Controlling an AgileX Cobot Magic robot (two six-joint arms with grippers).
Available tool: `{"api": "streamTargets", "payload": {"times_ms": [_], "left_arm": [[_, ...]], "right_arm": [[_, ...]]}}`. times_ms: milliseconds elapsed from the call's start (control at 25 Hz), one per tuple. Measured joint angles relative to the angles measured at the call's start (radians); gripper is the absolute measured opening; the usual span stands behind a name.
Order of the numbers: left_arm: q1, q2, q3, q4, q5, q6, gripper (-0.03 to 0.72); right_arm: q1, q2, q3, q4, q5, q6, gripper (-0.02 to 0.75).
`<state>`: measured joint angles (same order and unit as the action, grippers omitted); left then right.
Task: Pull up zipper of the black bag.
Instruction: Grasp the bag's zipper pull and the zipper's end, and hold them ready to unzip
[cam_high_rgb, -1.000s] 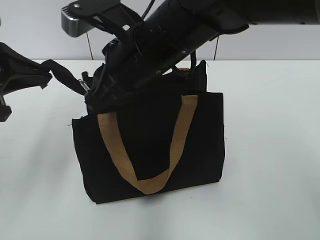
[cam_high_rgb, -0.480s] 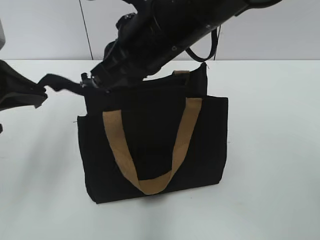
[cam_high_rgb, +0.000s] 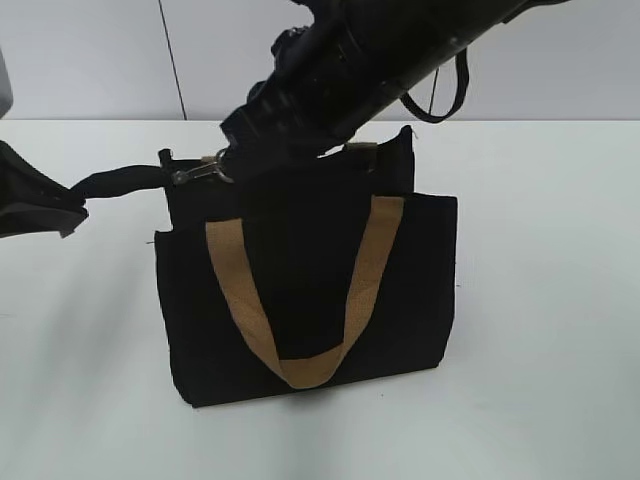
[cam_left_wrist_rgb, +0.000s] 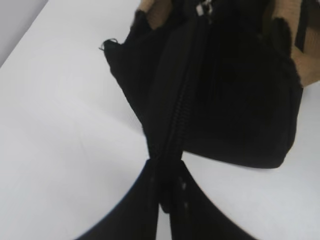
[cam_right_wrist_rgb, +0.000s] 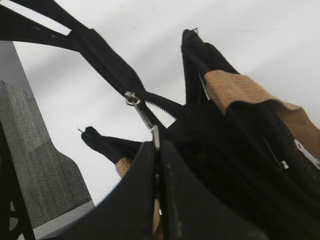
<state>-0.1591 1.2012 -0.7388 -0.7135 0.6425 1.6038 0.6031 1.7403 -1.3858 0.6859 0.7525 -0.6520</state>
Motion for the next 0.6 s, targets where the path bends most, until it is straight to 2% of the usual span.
{"api": "streamTargets", "payload": {"times_ms": [280, 600], "left_arm": [[-0.006, 0.0, 0.0, 0.005, 0.013, -0.016, 0.017], [-0.005, 0.0, 0.0, 0.046, 0.014, -0.022, 0.017]], "right_arm": [[-0.105, -0.033, 0.0, -0.027, 0.067, 0.051, -0.001], [-0.213, -0.054, 0.0, -0.182, 0.185, 0.11, -0.001]]}}
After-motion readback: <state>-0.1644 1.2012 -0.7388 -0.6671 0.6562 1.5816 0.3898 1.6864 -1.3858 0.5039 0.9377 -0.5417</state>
